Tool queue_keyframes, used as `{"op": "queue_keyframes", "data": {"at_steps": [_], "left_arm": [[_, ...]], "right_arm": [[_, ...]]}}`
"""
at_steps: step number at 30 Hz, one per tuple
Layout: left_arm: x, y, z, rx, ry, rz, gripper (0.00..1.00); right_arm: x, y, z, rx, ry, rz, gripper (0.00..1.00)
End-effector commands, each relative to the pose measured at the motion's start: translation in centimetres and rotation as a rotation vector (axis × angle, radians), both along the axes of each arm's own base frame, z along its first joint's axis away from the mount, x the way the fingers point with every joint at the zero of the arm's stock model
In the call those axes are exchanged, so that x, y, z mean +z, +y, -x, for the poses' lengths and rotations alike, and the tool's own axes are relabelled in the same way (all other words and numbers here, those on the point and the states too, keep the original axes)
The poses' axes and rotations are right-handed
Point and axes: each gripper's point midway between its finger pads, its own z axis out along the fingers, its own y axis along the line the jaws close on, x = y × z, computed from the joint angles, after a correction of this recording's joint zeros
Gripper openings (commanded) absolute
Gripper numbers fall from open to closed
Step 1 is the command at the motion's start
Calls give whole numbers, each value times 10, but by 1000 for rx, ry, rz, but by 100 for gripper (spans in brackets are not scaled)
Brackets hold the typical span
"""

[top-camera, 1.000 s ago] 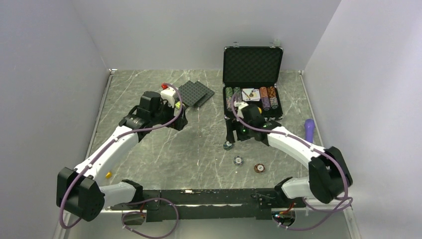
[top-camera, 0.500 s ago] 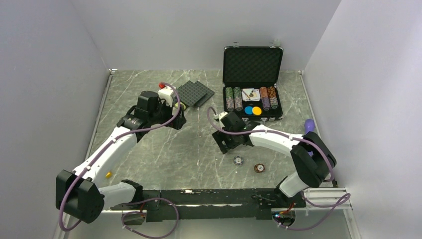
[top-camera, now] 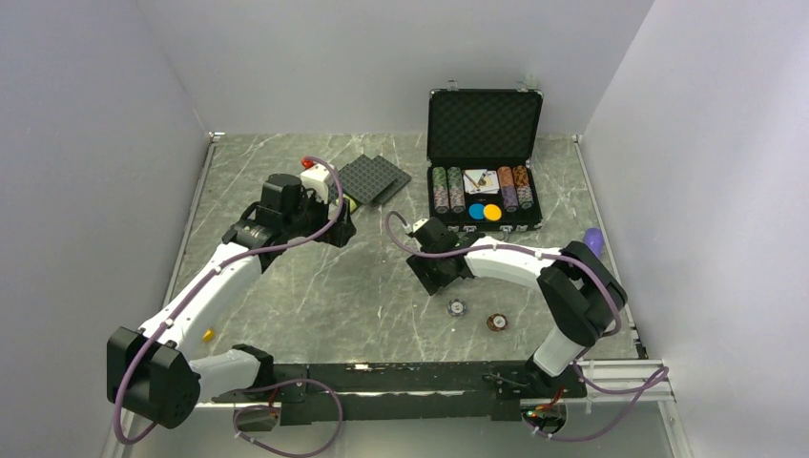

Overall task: Pack up texas hold em set
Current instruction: Adjust the poker chip at the center of the board.

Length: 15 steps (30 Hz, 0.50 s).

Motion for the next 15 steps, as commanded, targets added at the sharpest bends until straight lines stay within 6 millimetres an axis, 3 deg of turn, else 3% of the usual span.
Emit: {"op": "queue_keyframes", "data": {"at_steps": [1, 15], "left_arm": [[31, -4, -6, -7, -73, 51, 98], [32, -3, -6, -3, -69, 68, 98]], "right_arm": [[4, 4, -7, 13, -15, 17, 65], [-4, 2, -2, 8, 16, 30, 48]]}}
